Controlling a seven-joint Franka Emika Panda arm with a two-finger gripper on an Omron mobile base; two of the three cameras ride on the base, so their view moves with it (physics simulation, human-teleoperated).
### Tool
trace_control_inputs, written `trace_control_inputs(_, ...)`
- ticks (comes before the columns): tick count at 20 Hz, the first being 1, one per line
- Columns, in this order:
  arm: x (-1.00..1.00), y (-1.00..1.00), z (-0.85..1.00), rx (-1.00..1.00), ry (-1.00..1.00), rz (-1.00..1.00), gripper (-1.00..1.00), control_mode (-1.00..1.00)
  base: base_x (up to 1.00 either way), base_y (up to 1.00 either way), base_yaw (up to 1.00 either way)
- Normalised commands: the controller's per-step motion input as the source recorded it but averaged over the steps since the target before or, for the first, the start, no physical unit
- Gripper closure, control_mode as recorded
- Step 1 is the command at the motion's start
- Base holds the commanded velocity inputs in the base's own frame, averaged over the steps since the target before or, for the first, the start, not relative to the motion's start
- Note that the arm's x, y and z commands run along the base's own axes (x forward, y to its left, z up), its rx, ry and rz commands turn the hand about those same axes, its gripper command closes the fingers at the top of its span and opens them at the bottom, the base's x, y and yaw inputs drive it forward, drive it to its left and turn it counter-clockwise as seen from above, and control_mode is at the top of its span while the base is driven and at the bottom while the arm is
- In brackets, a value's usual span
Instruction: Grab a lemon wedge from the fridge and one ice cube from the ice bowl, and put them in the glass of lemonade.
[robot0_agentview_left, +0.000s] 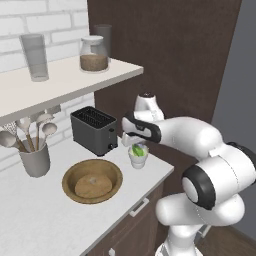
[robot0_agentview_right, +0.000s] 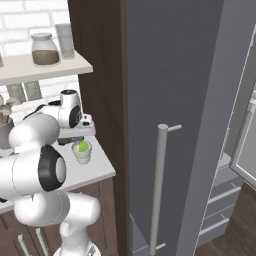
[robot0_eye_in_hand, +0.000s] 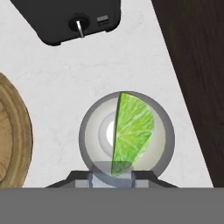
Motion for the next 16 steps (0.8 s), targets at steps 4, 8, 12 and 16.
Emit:
trace_control_inputs(4, 0.00, -0.06, 0.00, 0.00, 0.00, 0.00, 1.00, -1.00, 0.00, 0.00, 0.00)
trace_control_inputs(8, 0.00, 0.00, -0.01, 0.00, 0.00, 0.00, -1.00, -1.00, 0.00, 0.00, 0.00)
trace_control_inputs(12, 0.00, 0.00, -0.01, 0.00, -0.01, 0.00, -1.00, -1.00, 0.00, 0.00, 0.00)
trace_control_inputs(16, 0.01, 0.00, -0.05, 0.00, -0.02, 0.00, -1.00, -1.00, 0.00, 0.00, 0.00)
